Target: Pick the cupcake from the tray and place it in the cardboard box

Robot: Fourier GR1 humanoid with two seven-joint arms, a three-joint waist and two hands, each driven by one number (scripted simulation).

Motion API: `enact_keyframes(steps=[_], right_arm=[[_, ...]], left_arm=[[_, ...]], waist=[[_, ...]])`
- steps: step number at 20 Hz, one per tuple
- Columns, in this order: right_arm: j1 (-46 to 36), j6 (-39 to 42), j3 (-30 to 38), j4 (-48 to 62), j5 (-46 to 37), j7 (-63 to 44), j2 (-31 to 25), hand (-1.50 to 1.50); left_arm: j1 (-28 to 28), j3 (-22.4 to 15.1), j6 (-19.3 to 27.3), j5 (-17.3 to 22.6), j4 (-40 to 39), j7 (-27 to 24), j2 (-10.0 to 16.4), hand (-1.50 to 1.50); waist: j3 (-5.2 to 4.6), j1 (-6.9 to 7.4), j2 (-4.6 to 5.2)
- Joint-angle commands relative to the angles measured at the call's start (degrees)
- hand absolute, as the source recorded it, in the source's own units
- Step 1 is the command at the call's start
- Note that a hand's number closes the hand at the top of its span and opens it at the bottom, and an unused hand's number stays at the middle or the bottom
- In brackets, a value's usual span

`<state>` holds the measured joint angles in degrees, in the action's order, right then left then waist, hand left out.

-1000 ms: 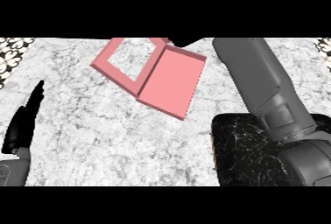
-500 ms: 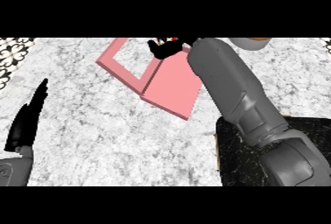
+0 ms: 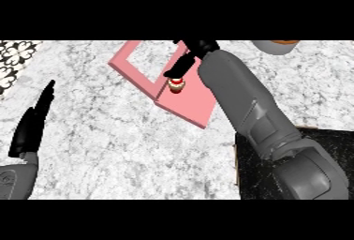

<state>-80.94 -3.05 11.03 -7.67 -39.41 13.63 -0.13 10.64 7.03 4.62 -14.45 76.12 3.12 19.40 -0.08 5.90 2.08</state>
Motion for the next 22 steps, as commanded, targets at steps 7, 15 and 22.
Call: enact_keyframes(steps=[7, 15, 22], right_arm=[[1.31, -4.49, 6.76, -3.03, 7.38, 9.27, -0.06, -1.50], [2.60, 1.64, 14.26, -3.41, 14.76, 13.59, -7.04, -1.50], [5.16, 9.68, 16.36, -2.09, 16.46, 14.61, -17.46, -1.50]], left_arm=[[-0.36, 1.32, -0.59, 0.68, -0.23, -0.72, 0.86, 0.00], [0.12, 0.90, -0.62, 0.14, 0.52, 1.09, 0.57, 0.00], [0.96, 1.92, -0.63, 0.43, -0.60, 1.03, 0.97, 0.00]], waist=[[0.08, -0.39, -0.03], [0.12, -1.24, -0.05], [0.13, -1.63, 0.18]])
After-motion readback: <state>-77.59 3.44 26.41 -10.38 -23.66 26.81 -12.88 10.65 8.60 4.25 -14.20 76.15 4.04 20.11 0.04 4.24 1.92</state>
